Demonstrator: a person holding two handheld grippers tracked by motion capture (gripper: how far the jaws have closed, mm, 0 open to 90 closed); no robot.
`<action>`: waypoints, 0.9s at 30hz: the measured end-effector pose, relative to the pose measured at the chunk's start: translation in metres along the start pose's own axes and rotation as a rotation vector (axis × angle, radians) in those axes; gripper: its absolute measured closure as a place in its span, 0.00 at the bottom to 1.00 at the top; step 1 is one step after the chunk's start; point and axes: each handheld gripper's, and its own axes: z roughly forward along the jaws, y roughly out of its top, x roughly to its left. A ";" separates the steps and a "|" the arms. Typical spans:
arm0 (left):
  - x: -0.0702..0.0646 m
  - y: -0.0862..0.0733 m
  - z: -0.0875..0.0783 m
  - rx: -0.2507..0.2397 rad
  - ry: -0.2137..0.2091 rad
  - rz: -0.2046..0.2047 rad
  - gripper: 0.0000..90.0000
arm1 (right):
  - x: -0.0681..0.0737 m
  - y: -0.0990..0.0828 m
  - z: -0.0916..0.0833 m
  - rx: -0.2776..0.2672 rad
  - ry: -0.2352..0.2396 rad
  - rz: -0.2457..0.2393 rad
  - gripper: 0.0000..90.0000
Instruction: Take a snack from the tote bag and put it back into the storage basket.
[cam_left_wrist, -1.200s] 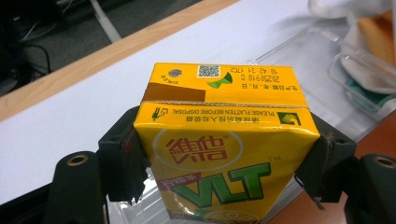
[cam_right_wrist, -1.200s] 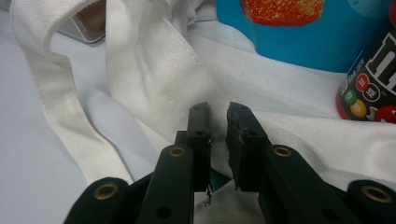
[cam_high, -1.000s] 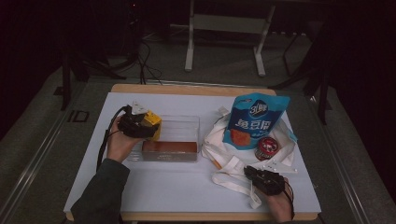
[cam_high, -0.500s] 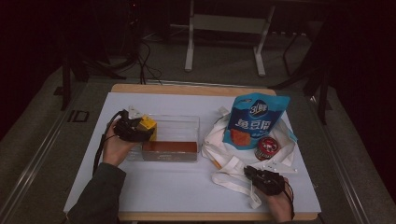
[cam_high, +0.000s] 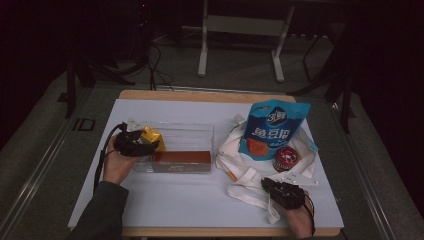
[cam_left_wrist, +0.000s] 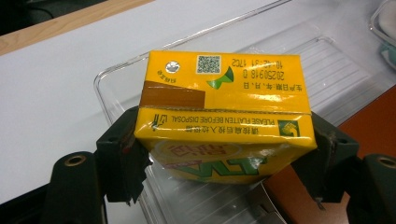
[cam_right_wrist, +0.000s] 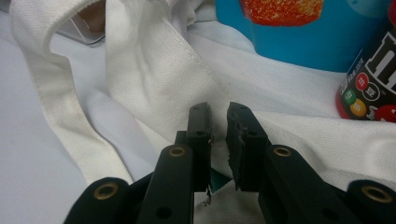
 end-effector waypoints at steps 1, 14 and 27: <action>0.000 0.000 0.000 0.004 0.002 0.000 0.30 | 0.000 0.000 0.000 0.001 0.000 0.000 0.88; 0.000 -0.007 -0.013 0.015 -0.032 -0.015 0.29 | 0.000 0.000 0.000 -0.001 -0.001 0.001 0.88; -0.001 -0.019 -0.023 0.005 -0.038 -0.021 0.33 | 0.000 0.000 0.000 -0.003 0.000 0.004 0.88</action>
